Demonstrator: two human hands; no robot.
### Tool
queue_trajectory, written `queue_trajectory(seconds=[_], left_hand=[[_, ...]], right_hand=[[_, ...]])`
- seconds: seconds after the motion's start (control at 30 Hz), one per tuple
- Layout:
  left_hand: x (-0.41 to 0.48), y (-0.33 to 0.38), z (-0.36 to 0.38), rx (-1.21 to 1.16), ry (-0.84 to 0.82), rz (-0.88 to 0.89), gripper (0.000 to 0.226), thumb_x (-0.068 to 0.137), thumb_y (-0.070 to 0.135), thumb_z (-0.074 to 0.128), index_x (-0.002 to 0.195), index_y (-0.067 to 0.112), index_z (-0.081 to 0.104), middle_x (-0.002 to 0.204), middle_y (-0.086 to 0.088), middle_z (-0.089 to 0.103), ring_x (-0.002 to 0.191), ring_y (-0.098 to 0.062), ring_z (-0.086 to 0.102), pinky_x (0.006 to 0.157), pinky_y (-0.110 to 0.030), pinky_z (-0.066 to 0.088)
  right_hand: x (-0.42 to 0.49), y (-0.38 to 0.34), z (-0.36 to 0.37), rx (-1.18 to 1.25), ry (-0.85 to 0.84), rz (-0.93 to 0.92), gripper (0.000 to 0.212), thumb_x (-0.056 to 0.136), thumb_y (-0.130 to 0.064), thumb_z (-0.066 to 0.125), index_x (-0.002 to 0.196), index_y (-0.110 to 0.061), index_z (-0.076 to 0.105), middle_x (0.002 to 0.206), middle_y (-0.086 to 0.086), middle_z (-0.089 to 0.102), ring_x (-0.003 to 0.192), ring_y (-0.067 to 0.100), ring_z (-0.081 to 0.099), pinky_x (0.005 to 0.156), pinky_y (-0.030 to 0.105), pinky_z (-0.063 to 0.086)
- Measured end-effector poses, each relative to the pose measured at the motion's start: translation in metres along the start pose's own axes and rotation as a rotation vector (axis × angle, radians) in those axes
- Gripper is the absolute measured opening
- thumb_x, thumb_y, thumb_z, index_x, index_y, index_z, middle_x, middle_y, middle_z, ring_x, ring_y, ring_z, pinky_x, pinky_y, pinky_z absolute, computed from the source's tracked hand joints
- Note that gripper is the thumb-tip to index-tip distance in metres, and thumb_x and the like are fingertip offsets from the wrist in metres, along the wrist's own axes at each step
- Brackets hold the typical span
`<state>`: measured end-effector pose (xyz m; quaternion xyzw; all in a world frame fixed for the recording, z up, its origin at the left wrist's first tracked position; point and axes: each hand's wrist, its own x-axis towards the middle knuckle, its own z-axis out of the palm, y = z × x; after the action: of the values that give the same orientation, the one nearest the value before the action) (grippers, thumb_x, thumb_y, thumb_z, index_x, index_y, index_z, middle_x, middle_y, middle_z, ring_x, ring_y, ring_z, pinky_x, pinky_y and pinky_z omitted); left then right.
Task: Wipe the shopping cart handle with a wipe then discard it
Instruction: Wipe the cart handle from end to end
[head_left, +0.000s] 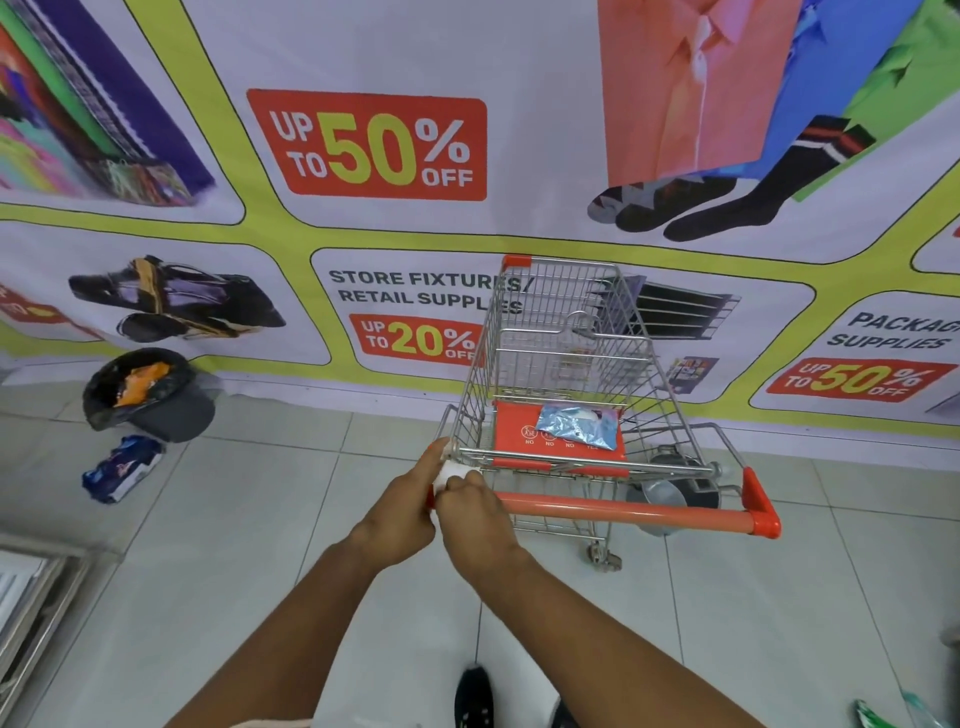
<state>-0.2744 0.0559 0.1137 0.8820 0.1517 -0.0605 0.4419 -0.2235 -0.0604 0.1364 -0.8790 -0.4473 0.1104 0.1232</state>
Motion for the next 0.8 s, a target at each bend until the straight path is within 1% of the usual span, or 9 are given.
queue_trajectory(seconds=[0.07,0.17,0.3,0.37,0.43,0.53,0.57,0.7,0.8], left_hand=[[0.001,-0.001,0.0,0.042,-0.007,-0.039,0.106,0.075,-0.015,0.059,0.15,0.035,0.004,0.123,0.006,0.057,0.107,-0.009,0.056,0.091,-0.021,0.043],[0.003,0.007,0.005,0.067,-0.012,-0.093,0.105,0.083,-0.003,0.062,0.145,0.051,-0.003,0.111,0.003,0.066,0.098,-0.014,0.064,0.095,-0.031,0.05],[0.001,0.023,0.006,0.088,-0.013,-0.116,0.084,0.091,0.01,0.057,0.151,0.032,0.003,0.093,0.01,0.058,0.085,-0.015,0.059,0.086,-0.031,0.051],[0.002,0.021,0.006,0.188,-0.027,-0.098,0.098,0.085,0.004,0.064,0.151,0.033,-0.003,0.102,0.003,0.062,0.086,-0.015,0.061,0.083,-0.029,0.053],[0.001,0.02,0.005,0.252,-0.038,-0.103,0.107,0.08,-0.001,0.065,0.15,0.033,-0.007,0.109,-0.002,0.064,0.086,-0.015,0.061,0.08,-0.026,0.052],[0.0,0.025,0.004,0.264,-0.044,-0.12,0.107,0.078,-0.007,0.06,0.151,0.034,-0.007,0.108,-0.002,0.063,0.086,-0.016,0.06,0.079,-0.028,0.051],[-0.001,0.029,0.005,0.264,-0.044,-0.121,0.106,0.078,-0.008,0.057,0.151,0.034,-0.006,0.108,-0.002,0.061,0.086,-0.016,0.059,0.077,-0.027,0.049],[-0.004,0.039,0.006,0.283,-0.046,-0.159,0.102,0.078,-0.012,0.051,0.151,0.035,-0.002,0.097,0.0,0.051,0.081,-0.017,0.052,0.072,-0.023,0.039],[-0.005,0.039,0.008,0.31,-0.035,-0.168,0.101,0.079,-0.012,0.051,0.151,0.037,0.0,0.092,-0.001,0.051,0.08,-0.018,0.054,0.07,-0.025,0.041]], right_hand=[[-0.001,0.0,-0.002,-0.002,0.009,0.009,0.032,0.077,0.015,0.056,0.105,0.001,0.062,0.098,0.017,0.06,0.097,0.032,0.049,0.072,0.042,0.05],[-0.003,0.002,-0.003,-0.012,-0.004,-0.002,0.03,0.076,0.013,0.058,0.103,0.002,0.062,0.097,0.015,0.059,0.098,0.031,0.048,0.07,0.041,0.05],[-0.009,0.009,-0.003,-0.083,-0.053,-0.104,0.026,0.066,0.015,0.066,0.089,0.003,0.067,0.084,0.014,0.061,0.088,0.033,0.051,0.057,0.04,0.051],[-0.011,0.013,-0.004,-0.115,-0.091,-0.143,0.026,0.054,0.013,0.076,0.076,0.0,0.069,0.071,0.011,0.061,0.075,0.032,0.054,0.045,0.034,0.049],[-0.014,0.016,-0.004,-0.123,-0.093,-0.178,0.03,0.048,0.011,0.08,0.072,-0.002,0.07,0.069,0.01,0.061,0.07,0.03,0.055,0.042,0.032,0.048],[-0.015,0.019,-0.002,-0.138,-0.093,-0.176,0.031,0.058,0.013,0.075,0.087,0.001,0.068,0.083,0.012,0.062,0.083,0.031,0.052,0.052,0.038,0.052],[-0.016,0.022,-0.003,-0.155,-0.089,-0.163,0.033,0.057,0.012,0.076,0.087,0.001,0.069,0.083,0.012,0.062,0.083,0.03,0.053,0.052,0.037,0.052],[-0.027,0.044,-0.005,-0.134,-0.081,-0.065,0.04,0.035,0.006,0.086,0.07,-0.004,0.069,0.065,0.007,0.06,0.066,0.026,0.056,0.039,0.027,0.048],[-0.046,0.076,-0.012,-0.079,-0.024,-0.015,0.035,0.054,0.011,0.076,0.085,-0.003,0.07,0.079,0.01,0.065,0.077,0.03,0.057,0.05,0.034,0.052]])
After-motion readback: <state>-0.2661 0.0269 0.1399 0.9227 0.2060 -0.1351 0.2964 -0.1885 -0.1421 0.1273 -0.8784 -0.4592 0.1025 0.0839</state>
